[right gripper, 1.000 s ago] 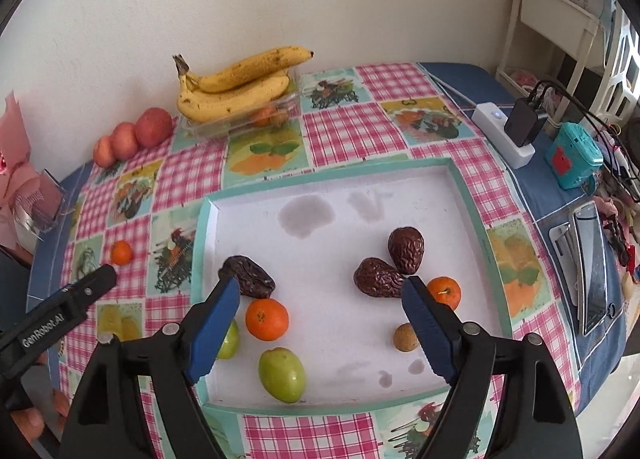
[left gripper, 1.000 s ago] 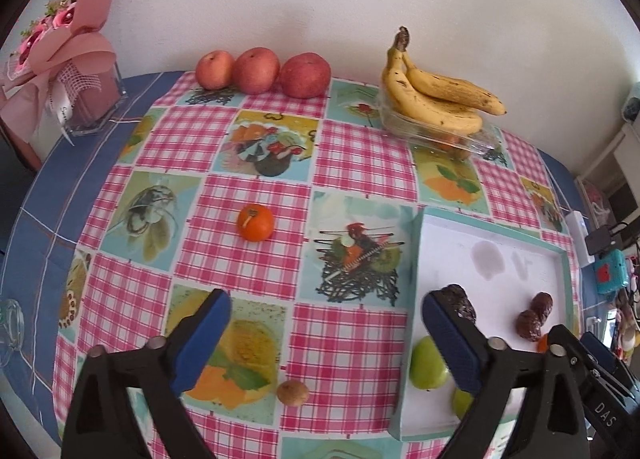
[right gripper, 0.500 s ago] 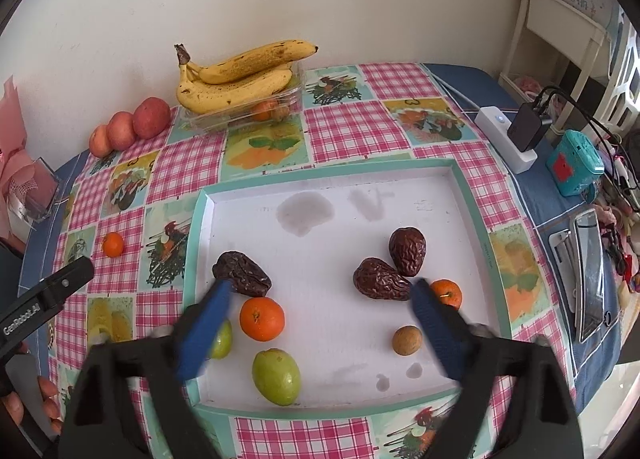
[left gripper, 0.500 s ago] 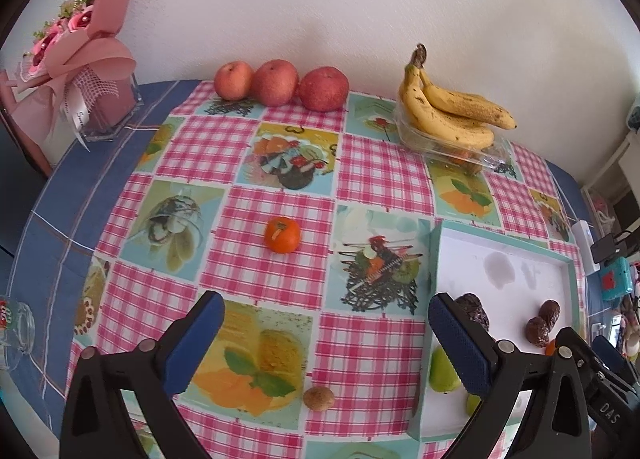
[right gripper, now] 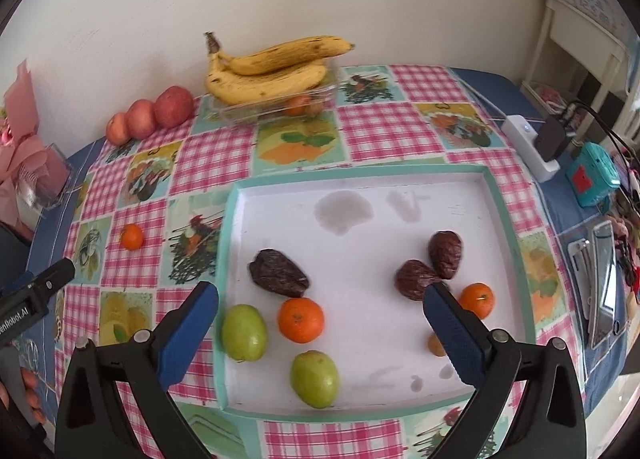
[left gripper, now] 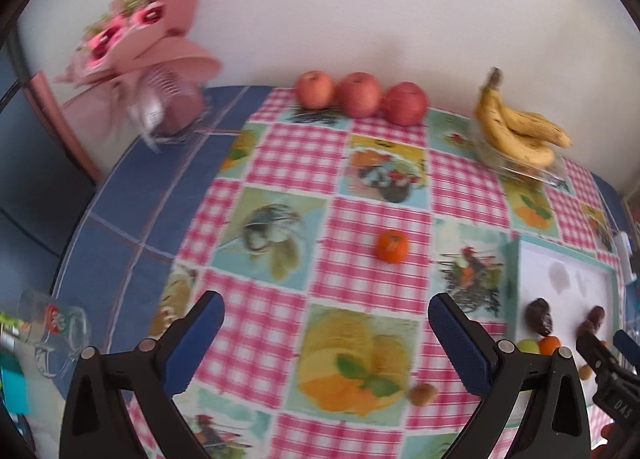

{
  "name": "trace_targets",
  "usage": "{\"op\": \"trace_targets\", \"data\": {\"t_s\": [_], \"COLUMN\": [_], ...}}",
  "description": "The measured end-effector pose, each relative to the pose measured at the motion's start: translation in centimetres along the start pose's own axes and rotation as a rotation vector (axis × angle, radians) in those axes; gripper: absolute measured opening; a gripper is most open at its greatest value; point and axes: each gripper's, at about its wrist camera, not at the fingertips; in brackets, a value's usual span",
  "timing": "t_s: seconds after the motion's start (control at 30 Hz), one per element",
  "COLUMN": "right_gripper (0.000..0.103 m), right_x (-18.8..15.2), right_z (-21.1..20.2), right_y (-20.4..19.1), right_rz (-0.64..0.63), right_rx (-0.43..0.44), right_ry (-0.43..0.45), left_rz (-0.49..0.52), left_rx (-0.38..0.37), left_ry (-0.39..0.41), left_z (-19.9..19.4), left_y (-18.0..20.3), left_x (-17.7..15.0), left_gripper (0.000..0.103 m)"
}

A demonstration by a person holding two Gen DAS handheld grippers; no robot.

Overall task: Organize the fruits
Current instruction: 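Move both tools back toward the kiwi and last mandarin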

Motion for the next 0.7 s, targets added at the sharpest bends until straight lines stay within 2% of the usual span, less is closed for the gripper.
{"op": "trace_targets", "data": {"t_s": [0.23, 0.4, 0.7], "right_gripper": [0.102, 0.102, 0.102], "right_x": [-0.1, -0.3, -1.6], "right_z": [0.8, 1.0, 2.3], "right_y": [-3.9, -6.7, -11.2], "right_rz": [-0.084, -0.138, -0.250], "right_rx": [0.017, 0.044, 0.097], "right_ry": [-0.033, -0.031, -0.071], "left_rz": [0.002, -0.003, -0.042], "left_rx": [0.008, 0.058, 0.040], "left_ry": [-0.019, -0.031, -0.049], "left_z": [0.0, 0.1, 0.6], "left_y": [-2.9, -4.2, -6.0], "left_x": [-0.6, -0.9, -1.2], "left_gripper": [0.103, 0.103, 0.103]}}
Point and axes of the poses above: each gripper's, at about its wrist camera, not at the fingertips, and z roughly the way its jaws point, y to its right, x to its top, and after that the axes turned 6 degrees about -y, right-handed
